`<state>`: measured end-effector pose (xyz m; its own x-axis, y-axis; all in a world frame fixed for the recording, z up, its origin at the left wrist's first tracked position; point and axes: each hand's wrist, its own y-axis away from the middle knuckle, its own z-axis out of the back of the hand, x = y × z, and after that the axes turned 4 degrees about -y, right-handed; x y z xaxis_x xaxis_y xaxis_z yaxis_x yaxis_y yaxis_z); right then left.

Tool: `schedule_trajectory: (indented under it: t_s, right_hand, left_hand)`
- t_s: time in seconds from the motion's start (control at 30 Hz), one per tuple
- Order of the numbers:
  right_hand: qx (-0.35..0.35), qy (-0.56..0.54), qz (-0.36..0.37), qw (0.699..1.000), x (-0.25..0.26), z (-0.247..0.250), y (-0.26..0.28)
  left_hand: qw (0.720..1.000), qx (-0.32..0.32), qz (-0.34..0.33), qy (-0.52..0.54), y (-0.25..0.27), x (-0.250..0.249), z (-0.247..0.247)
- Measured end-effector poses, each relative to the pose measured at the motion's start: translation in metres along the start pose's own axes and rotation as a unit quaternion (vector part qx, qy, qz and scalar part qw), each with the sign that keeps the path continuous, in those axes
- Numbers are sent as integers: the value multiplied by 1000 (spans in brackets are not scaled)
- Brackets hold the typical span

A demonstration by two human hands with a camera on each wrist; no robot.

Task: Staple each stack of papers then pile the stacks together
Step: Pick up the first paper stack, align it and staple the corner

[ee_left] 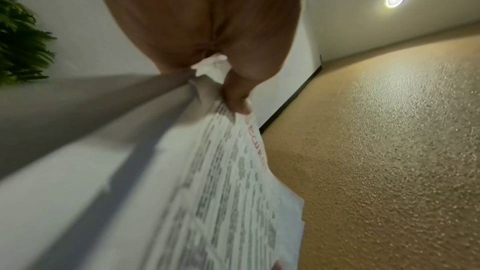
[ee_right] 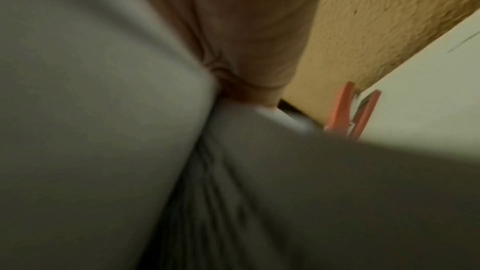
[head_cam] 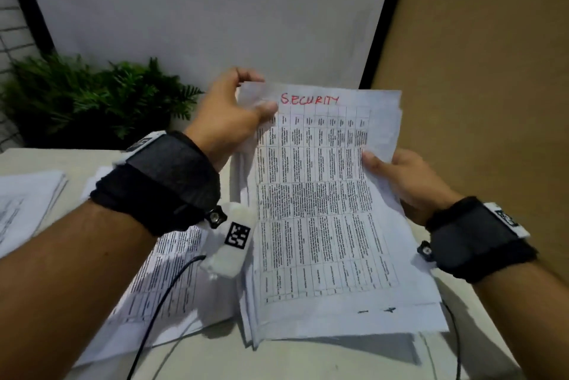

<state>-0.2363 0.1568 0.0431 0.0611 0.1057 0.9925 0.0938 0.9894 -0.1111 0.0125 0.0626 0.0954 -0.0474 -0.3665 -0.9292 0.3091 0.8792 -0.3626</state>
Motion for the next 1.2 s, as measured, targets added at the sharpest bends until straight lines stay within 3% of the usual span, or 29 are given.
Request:
schedule_trajectory:
  t_s: [0.1,0.2,0.33,0.4,0.47,0.53,0.67,0.73,0.87,1.03,1.2]
  right_hand:
    - [-49,-71,76,993,10,-10,5]
    - [-119,-27,119,985,22,-16,10]
    - [-204,20,207,957,61,-32,19]
    - [-224,37,292,929,80,-39,28]
    - [-221,47,348,910,89,-44,36]
    - [-233,59,329,913,80,-44,40]
    - [-205,73,194,957,40,-40,44]
    - [-214,84,178,957,39,-36,46]
    - [-236,64,252,936,74,-26,41]
    - [-251,164,339,892,83,-36,41]
    - [-254,163,335,892,73,-32,36]
  left_hand:
    - [996,25,61,54,7,0,4]
    - [995,48,81,15,16,-1,1]
    - [997,-23,-69,-38,28,-39,-9]
    - [987,-23,-158,-21,38,-63,-14]
    - [979,-22,-204,-13,48,-75,-19]
    - [977,-41,-206,-42,57,-73,-23]
    - [968,-69,-216,-110,66,-54,-24]
    - [959,-65,-237,-139,63,-52,-23]
    - [942,-66,-282,-172,48,-57,-20]
    - [954,-76,-261,-125,47,-43,-30]
    - [959,-79,-263,-64,46,-39,-32]
